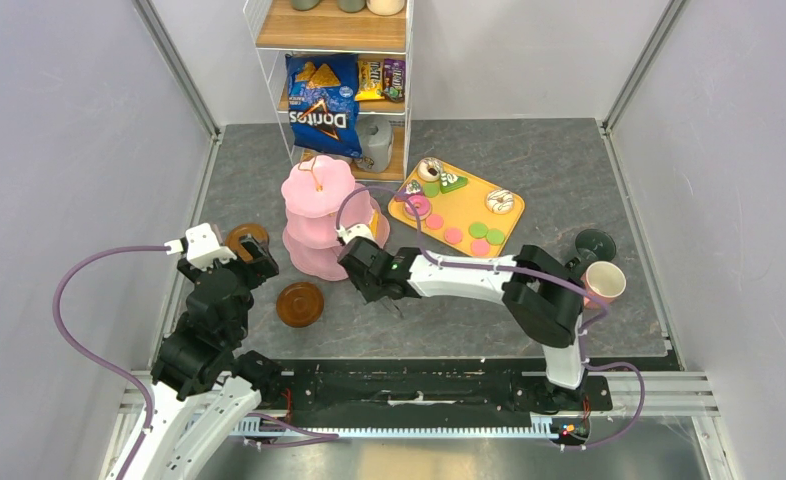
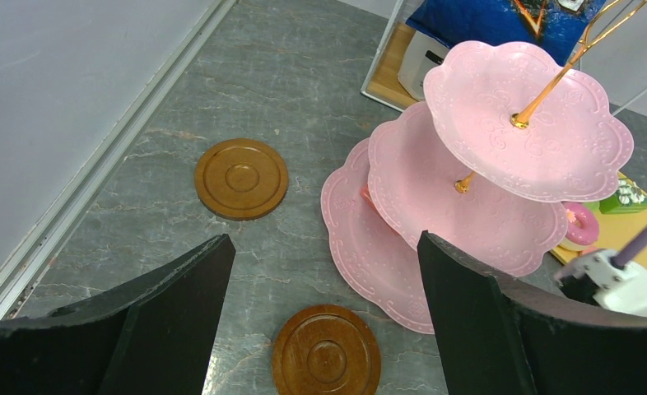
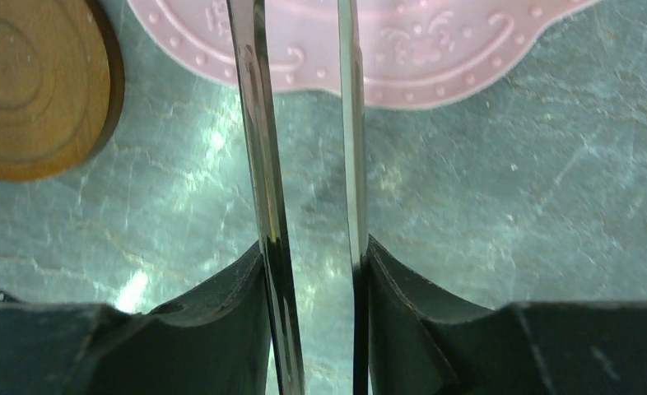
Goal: Serve the afternoon tea
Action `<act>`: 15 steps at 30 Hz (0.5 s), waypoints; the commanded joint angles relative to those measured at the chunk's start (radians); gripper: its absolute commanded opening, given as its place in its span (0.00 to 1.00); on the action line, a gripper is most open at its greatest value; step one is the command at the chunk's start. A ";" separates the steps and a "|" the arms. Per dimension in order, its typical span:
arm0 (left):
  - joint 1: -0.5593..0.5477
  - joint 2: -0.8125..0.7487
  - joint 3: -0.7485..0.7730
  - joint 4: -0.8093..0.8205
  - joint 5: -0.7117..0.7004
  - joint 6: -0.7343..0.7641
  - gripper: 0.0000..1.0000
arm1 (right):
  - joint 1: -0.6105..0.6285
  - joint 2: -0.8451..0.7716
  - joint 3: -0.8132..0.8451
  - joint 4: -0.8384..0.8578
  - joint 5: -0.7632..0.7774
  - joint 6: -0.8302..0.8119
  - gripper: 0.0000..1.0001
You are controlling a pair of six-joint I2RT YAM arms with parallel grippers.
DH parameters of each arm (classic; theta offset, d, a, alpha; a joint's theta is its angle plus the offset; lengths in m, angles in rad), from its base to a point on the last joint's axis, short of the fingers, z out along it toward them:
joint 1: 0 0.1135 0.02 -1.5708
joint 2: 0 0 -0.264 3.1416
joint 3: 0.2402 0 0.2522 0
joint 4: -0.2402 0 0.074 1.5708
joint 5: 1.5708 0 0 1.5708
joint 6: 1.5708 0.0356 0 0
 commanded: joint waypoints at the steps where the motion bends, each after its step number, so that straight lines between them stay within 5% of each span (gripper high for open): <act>1: 0.006 0.003 0.000 0.032 -0.008 -0.020 0.90 | 0.005 -0.113 -0.046 -0.089 -0.021 0.014 0.46; 15: 0.007 -0.001 0.000 0.032 -0.002 -0.021 0.90 | -0.083 -0.462 -0.254 -0.270 0.076 0.005 0.45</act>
